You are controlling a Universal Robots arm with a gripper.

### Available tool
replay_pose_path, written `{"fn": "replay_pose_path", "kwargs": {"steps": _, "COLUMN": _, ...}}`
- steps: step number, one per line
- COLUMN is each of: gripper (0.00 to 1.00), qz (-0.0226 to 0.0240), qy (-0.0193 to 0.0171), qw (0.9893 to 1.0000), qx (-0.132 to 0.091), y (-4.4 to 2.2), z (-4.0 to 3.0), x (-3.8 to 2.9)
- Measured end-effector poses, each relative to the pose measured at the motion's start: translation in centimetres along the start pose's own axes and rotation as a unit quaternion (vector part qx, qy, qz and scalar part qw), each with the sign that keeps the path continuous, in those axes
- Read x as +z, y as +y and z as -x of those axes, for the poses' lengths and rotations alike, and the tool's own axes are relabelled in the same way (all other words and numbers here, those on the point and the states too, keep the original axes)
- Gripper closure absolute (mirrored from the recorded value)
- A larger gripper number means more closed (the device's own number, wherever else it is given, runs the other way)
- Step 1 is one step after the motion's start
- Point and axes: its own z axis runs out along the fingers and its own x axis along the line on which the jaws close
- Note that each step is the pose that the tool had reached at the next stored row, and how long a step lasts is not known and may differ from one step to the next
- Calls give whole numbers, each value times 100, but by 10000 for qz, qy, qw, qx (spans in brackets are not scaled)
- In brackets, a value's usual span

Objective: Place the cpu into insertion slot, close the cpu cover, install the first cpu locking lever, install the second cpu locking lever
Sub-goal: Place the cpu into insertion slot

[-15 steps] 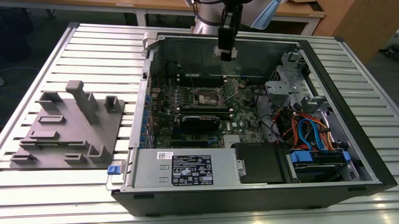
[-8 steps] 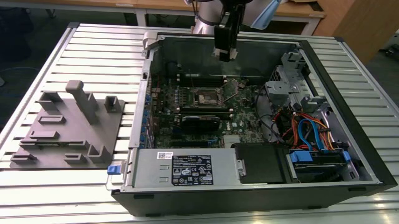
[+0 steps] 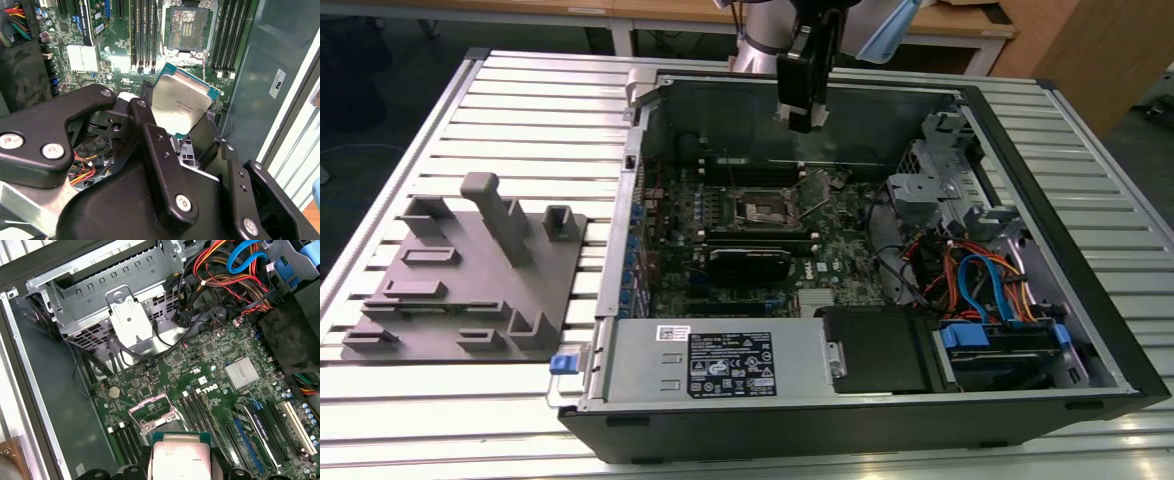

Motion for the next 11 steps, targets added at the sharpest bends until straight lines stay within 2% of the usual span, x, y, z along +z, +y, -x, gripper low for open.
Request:
{"fn": "replay_pose_path", "kwargs": {"steps": 8, "gripper": 46, "qz": 0, "qy": 0, "qw": 10000, "qx": 0, "y": 0, "z": 0, "x": 0}}
{"fn": "replay_pose_path", "kwargs": {"steps": 11, "gripper": 46, "qz": -3, "qy": 17, "qw": 9998, "qx": -193, "y": 0, "z": 0, "x": 0}}
